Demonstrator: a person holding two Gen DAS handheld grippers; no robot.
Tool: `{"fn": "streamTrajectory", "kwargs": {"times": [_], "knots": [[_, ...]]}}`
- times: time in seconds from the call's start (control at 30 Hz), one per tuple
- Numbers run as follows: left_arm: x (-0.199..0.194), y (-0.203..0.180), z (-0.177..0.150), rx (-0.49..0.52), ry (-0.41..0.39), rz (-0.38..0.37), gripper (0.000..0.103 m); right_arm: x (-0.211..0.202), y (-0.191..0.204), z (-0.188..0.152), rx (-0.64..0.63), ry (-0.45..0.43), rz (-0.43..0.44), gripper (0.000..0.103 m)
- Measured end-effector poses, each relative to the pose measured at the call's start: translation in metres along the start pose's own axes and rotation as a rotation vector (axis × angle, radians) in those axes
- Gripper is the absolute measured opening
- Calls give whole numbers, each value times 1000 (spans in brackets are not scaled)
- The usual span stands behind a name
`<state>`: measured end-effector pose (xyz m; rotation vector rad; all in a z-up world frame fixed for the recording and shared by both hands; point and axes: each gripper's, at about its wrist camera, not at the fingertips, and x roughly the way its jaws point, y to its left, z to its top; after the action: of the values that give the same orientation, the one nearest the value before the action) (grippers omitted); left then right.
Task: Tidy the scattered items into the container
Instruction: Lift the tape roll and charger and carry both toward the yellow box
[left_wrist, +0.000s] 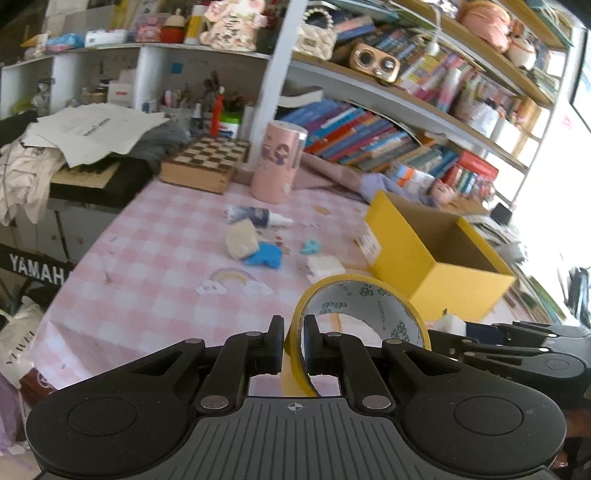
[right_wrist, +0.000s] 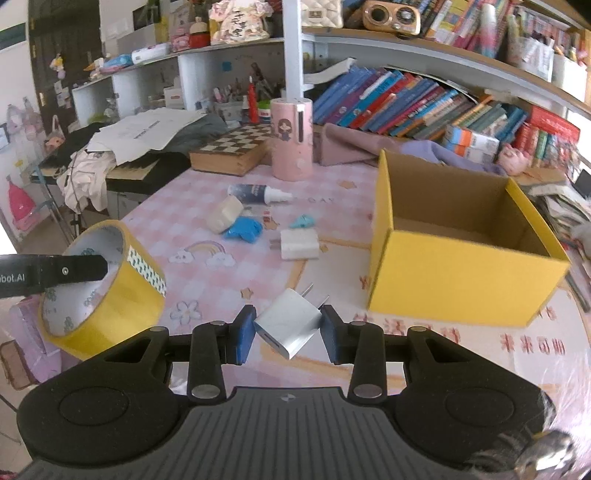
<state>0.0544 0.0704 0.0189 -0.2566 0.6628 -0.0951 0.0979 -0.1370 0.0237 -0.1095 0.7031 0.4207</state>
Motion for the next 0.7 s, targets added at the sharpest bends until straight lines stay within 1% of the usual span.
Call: {"fn": "streamTrajectory", "kwargs": {"times": [0.33, 0.7], "knots": [[-6, -20, -15, 45, 26, -77, 9, -30, -9, -31, 57, 10, -78, 36], [9, -53, -22, 115, 77, -202, 9, -56, -36, -55, 148, 22, -188, 36]]}}
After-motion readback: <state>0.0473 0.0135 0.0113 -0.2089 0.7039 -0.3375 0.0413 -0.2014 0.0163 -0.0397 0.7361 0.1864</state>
